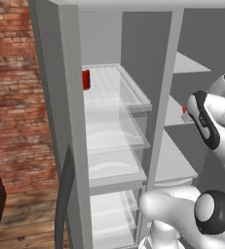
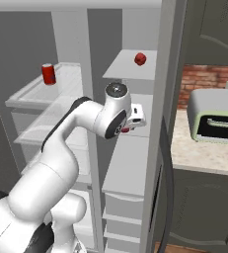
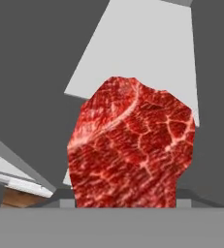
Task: There's a steak in the fridge that needs to be moved to the freezer for freezing. Pick up the steak from the fridge, place it on any shelf in the freezer, and close the fridge and freezer doors when done.
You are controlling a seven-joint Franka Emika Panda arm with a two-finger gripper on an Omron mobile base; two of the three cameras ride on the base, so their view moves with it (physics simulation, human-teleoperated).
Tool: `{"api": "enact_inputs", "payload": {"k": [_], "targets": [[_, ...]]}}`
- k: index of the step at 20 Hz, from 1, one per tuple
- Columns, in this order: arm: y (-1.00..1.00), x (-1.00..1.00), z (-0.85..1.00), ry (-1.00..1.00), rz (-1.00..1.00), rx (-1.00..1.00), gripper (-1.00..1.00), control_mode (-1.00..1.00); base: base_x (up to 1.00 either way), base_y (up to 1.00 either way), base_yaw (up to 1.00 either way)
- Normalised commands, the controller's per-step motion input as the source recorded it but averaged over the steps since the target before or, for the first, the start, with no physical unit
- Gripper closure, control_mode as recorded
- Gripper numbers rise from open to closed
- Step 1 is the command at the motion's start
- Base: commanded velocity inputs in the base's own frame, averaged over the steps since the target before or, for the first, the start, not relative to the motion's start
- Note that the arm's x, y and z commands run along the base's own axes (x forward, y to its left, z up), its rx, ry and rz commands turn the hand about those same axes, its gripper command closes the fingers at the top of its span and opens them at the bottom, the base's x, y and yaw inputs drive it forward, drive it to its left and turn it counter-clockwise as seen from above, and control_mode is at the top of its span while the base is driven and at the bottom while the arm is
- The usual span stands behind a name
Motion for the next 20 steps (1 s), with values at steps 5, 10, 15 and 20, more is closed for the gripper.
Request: {"api": "enact_inputs", "payload": {"k": [5, 10, 15, 20], "targets": [[-0.04, 0.44, -0.32, 0.00, 0.10, 0.00, 1.00, -1.00, 0.00, 0.00, 0.00], [-0.21, 0.43, -0.24, 0.00, 0.10, 0.00, 1.00, -1.00, 0.00, 0.00, 0.00], [-0.06, 0.52, -0.19, 0.00, 0.08, 0.00, 1.00, -1.00, 0.00, 0.00, 0.00], [-0.07, 0.55, -0.24, 0.00, 0.07, 0.00, 1.00, -1.00, 0.00, 0.00, 0.00]]}}
